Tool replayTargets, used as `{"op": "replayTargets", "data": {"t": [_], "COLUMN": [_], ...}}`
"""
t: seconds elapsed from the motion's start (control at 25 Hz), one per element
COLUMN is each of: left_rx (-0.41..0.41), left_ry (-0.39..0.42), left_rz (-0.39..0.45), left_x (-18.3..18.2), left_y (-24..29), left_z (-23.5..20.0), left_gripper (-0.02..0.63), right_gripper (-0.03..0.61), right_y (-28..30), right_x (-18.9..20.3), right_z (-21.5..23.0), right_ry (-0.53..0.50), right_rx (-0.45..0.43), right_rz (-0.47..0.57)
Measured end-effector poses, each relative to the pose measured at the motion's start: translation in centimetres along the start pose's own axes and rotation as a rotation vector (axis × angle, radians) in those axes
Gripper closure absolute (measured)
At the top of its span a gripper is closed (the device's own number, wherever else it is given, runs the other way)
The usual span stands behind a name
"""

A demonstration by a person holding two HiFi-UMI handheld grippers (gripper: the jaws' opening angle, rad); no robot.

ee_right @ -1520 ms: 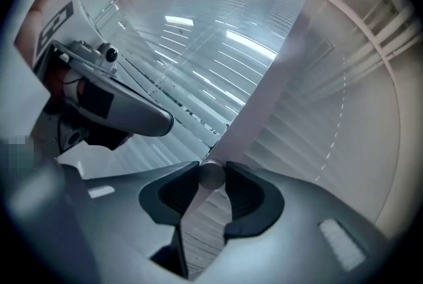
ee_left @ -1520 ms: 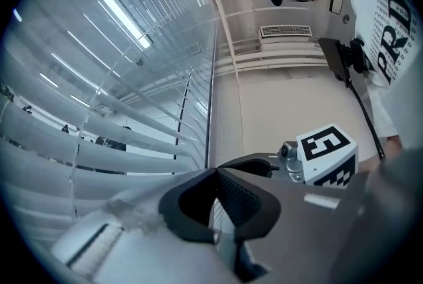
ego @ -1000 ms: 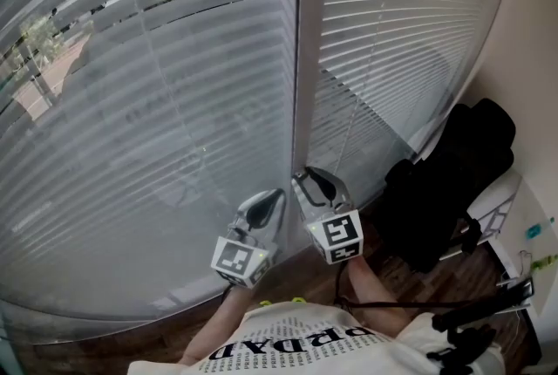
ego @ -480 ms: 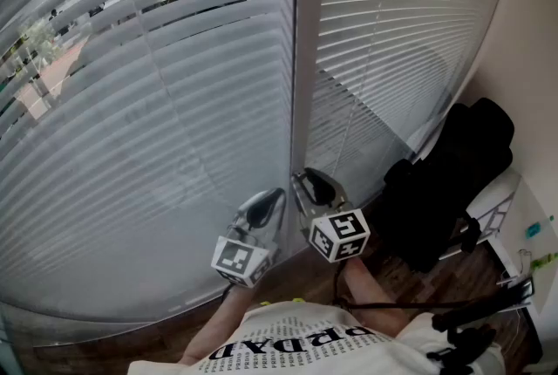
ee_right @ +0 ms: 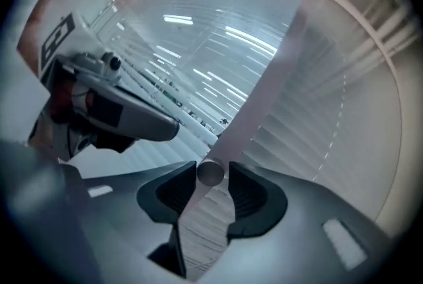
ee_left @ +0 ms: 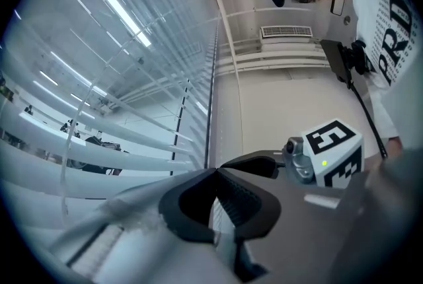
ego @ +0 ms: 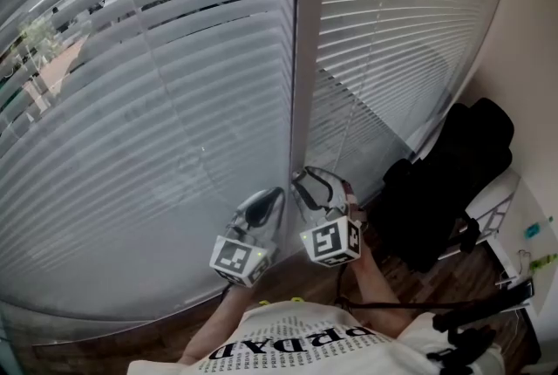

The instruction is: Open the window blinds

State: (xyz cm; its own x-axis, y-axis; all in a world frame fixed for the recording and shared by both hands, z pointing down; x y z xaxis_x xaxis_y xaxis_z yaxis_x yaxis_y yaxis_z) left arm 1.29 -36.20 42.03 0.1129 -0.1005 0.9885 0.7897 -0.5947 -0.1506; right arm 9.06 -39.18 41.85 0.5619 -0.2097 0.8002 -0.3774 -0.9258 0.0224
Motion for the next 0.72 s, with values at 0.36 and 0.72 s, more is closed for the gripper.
{"op": "replayTargets", "data": {"t": [0.36,0.72], "left_rx": [-0.006,0.004], "left_ry": [-0.027,-0.013], "left_rz": [0.000,-0.004], "left_x": [-0.1,1.2], "left_y": [0.3,0.0], "left_z": [0.2,-0.1], "left_gripper": [0.621,0.621], "right_gripper": [0.443,0.445], "right_y": [0.6,0.5], "right_x": [0.3,1.0], "right_z": [-0.6,-0.8], "right_ry": [-0.174,0.082], "right_rx": [0.032,0.019], "right_rz": [0.012,0.007]}}
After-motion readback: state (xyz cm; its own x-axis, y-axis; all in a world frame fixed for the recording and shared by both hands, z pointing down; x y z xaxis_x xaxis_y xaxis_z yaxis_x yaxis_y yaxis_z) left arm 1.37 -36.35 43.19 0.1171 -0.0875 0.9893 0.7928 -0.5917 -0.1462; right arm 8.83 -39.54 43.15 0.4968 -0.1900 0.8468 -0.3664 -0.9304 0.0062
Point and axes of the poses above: the fingertips, and each gripper's own axes: y forward along the fingers, z to its right, x out of its underside, the point moved 4 cm from there along -y, backward along the fingers, and after that the axes turned 10 degrees about x, right-handed, at the moved point
